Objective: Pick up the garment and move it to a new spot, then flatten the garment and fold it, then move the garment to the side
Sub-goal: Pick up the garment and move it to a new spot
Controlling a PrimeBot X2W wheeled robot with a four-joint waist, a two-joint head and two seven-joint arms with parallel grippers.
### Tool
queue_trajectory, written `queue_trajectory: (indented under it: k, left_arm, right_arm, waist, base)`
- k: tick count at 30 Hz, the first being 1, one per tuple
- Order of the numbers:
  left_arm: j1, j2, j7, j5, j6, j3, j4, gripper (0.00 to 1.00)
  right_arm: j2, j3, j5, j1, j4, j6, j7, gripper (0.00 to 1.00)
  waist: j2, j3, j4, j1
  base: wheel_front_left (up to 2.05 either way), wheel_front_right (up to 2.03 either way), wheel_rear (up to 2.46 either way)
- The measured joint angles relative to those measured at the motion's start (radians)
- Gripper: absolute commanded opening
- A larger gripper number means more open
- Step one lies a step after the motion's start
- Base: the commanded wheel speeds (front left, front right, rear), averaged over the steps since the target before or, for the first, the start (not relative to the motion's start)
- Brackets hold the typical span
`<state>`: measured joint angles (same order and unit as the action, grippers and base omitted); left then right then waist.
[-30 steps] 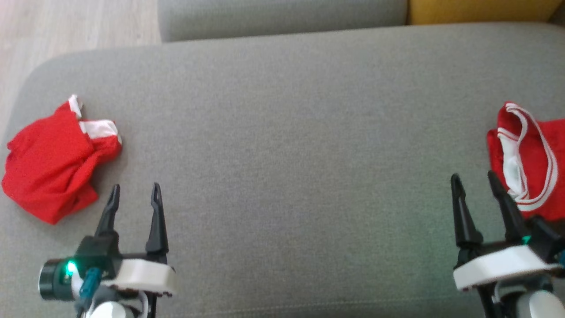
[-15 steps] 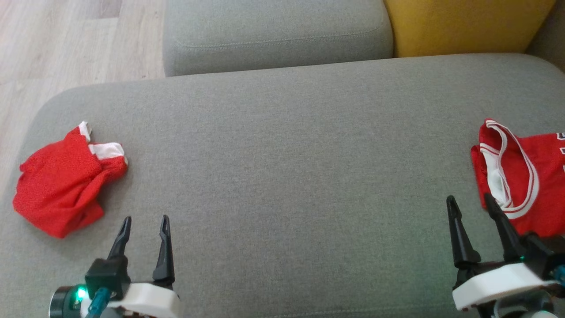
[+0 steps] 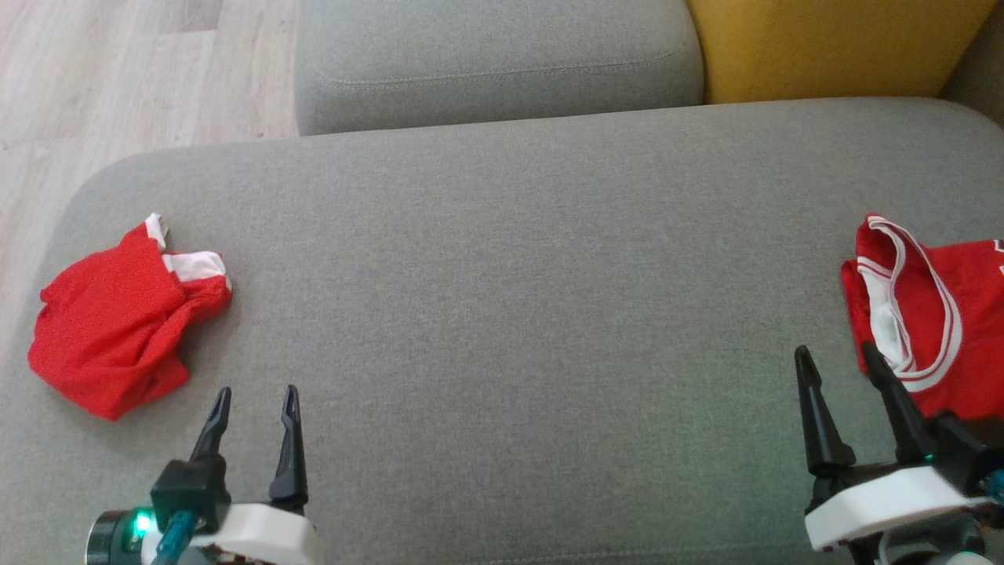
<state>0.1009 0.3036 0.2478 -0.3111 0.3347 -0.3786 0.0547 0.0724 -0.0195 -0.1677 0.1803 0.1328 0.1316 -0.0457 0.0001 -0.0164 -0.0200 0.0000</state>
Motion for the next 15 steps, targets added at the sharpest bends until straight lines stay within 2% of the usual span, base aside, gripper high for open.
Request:
queue_trajectory:
  k: [8, 15]
  left_arm:
    - [-0.009, 0.0, 0.0, 0.0, 0.0, 0.0, -0.002, 1.0]
    - [-0.08, -0.01, 0.002, 0.003, -0.002, 0.0, -0.014, 1.0]
  right_arm:
    - [-0.002, -0.017, -0.008, 0.001, 0.01, 0.0, 0.0, 1.0]
    - [-0.002, -0.012, -0.007, 0.012, 0.057, 0.0, -0.018, 1.0]
  waist:
    - [0.0, 0.005, 0.028, 0.0]
    - [0.0, 0.023, 0.124, 0.0]
  base:
    - [0.0, 0.0, 0.0]
    - [0.0, 0.0, 0.0]
